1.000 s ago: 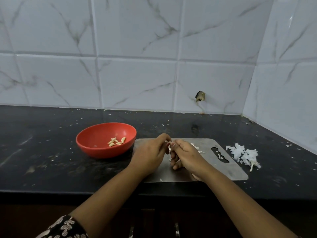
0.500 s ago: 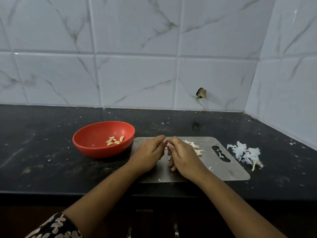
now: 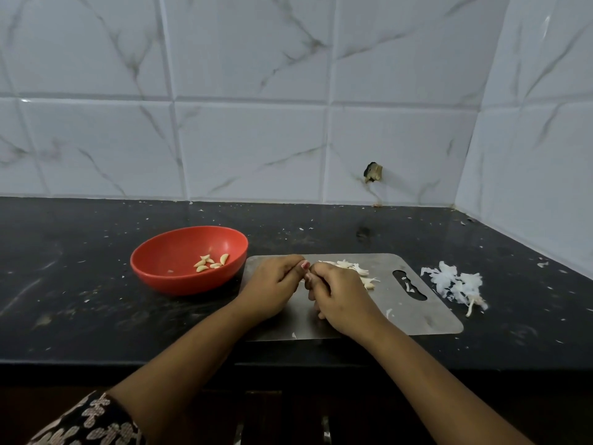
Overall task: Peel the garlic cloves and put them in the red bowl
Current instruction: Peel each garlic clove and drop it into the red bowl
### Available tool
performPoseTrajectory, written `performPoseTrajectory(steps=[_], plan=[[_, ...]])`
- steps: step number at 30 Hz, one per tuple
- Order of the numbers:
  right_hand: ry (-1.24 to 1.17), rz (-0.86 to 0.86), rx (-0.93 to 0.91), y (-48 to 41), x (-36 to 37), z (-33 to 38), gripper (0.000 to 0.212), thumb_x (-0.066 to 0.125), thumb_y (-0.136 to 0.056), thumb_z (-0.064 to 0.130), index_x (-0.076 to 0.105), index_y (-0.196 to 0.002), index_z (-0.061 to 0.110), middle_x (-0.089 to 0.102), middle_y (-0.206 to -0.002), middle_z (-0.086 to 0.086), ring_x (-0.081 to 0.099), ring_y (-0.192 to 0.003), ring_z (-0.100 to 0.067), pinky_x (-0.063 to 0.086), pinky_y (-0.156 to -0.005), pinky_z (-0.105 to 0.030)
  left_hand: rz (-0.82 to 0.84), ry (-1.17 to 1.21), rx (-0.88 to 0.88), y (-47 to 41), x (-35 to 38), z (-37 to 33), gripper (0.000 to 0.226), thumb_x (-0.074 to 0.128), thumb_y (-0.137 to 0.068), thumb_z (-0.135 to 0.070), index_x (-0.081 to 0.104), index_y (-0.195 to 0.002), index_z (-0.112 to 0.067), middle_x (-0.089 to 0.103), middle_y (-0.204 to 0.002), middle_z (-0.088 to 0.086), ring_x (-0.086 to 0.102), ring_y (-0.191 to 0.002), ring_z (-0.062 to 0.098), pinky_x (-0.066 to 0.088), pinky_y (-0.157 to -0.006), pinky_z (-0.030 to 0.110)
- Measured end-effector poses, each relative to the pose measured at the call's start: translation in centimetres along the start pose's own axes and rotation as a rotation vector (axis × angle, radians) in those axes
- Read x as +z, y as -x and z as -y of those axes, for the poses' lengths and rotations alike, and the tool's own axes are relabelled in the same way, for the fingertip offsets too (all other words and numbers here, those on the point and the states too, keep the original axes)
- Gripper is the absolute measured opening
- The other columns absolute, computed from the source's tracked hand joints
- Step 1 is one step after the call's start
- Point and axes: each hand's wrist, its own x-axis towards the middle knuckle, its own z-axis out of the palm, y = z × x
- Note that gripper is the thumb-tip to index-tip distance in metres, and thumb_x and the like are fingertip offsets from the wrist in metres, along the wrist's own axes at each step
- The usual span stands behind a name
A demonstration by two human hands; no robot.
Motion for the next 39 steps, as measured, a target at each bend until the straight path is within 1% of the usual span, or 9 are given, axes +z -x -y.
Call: performPoseTrajectory(steps=[3,7,10,13,17,23,29,32,39], plan=[[0.067,-0.039,-0.043,0.1,0.0,0.0,0.021,0.047,-0.1,0.019,0.057,-0.081,0.021,0.06,-0.076,0.003,0.056,-0.065,-0.009,0.053,-0.066,-0.033,0.003,0.0,0.001,0.0,0.0,-0.1,0.042,0.043,-0.101,-0.013,0.05,-0.065,-0.033,0.055,-0.057,-0.022,0.052,-0.062,-0.002,0.036,-0.061,0.011],[0.238,-0.057,-0.076,0.1,0.4,-0.2,0.023,0.046,-0.1,0.023,0.065,-0.094,0.013,0.064,-0.085,-0.002,0.053,-0.073,-0.009,0.036,-0.062,-0.014,0.027,0.046,-0.053,0.0,-0.1,-0.8,0.043,0.041,-0.102,-0.012,0.048,-0.062,-0.029,0.055,-0.055,-0.028,0.051,-0.058,-0.008,0.035,-0.059,0.01],[0.225,-0.042,-0.047,0.1,0.2,0.0,0.022,0.046,-0.101,0.023,0.064,-0.09,0.017,0.065,-0.083,0.0,0.056,-0.071,-0.007,0.041,-0.062,-0.015,0.051,0.107,-0.111,0.1,-0.2,-1.1,0.042,0.039,-0.102,-0.013,0.049,-0.063,-0.024,0.055,-0.051,-0.025,0.05,-0.052,-0.009,0.036,-0.057,0.009],[-0.115,0.017,0.084,-0.1,-0.5,0.1,0.029,0.048,-0.1,0.016,0.058,-0.074,0.021,0.063,-0.066,0.005,0.056,-0.05,-0.004,0.045,-0.056,-0.019,0.031,0.09,-0.089,0.2,-0.1,-1.3,0.04,0.04,-0.102,-0.015,0.047,-0.064,-0.025,0.053,-0.049,-0.017,0.048,-0.052,-0.007,0.036,-0.056,0.009],[-0.688,0.127,0.282,-0.2,-1.3,0.8,0.03,0.047,-0.101,0.014,0.059,-0.074,0.009,0.059,-0.058,-0.001,0.051,-0.046,-0.006,0.042,-0.046,-0.016,-0.058,0.034,0.041,0.3,0.1,-1.0,0.032,0.038,-0.098,-0.028,0.05,-0.071,-0.016,0.043,-0.055,-0.01,0.048,-0.057,0.001,0.034,-0.057,0.013],[-0.922,0.201,0.345,0.0,-2.0,1.1,0.03,0.046,-0.101,0.016,0.059,-0.075,0.008,0.058,-0.059,-0.002,0.049,-0.046,-0.004,0.042,-0.043,-0.014,-0.116,0.02,0.135,0.3,0.4,-0.5,0.043,0.033,-0.095,-0.044,0.055,-0.079,-0.01,0.048,-0.06,-0.008,0.048,-0.057,0.006,0.039,-0.057,0.028],[-0.789,0.021,0.263,0.0,-0.8,0.7,0.013,0.058,-0.095,0.013,0.068,-0.091,0.006,0.067,-0.071,-0.004,0.058,-0.055,-0.008,0.05,-0.05,-0.021,-0.176,0.074,0.009,0.2,0.4,-0.3,0.03,0.041,-0.1,-0.029,0.048,-0.071,-0.029,0.048,-0.06,-0.009,0.046,-0.057,0.002,0.035,-0.056,0.016],[-0.702,-0.076,0.262,0.1,-0.5,0.5,0.01,0.062,-0.093,0.014,0.07,-0.091,0.007,0.07,-0.075,-0.002,0.06,-0.057,-0.01,0.05,-0.048,-0.023,-0.152,0.101,-0.013,0.2,0.5,-0.2,0.031,0.044,-0.101,-0.018,0.049,-0.071,-0.024,0.045,-0.058,-0.009,0.045,-0.055,0.002,0.034,-0.054,0.016],[-0.387,-0.217,0.171,0.2,-0.4,0.0,0.007,0.066,-0.09,0.013,0.067,-0.084,0.01,0.065,-0.074,-0.004,0.065,-0.059,-0.011,0.051,-0.046,-0.026,-0.11,0.065,-0.013,0.2,0.7,0.0,0.035,0.043,-0.101,-0.022,0.044,-0.067,-0.024,0.047,-0.054,-0.008,0.045,-0.052,0.003,0.036,-0.055,0.023]])
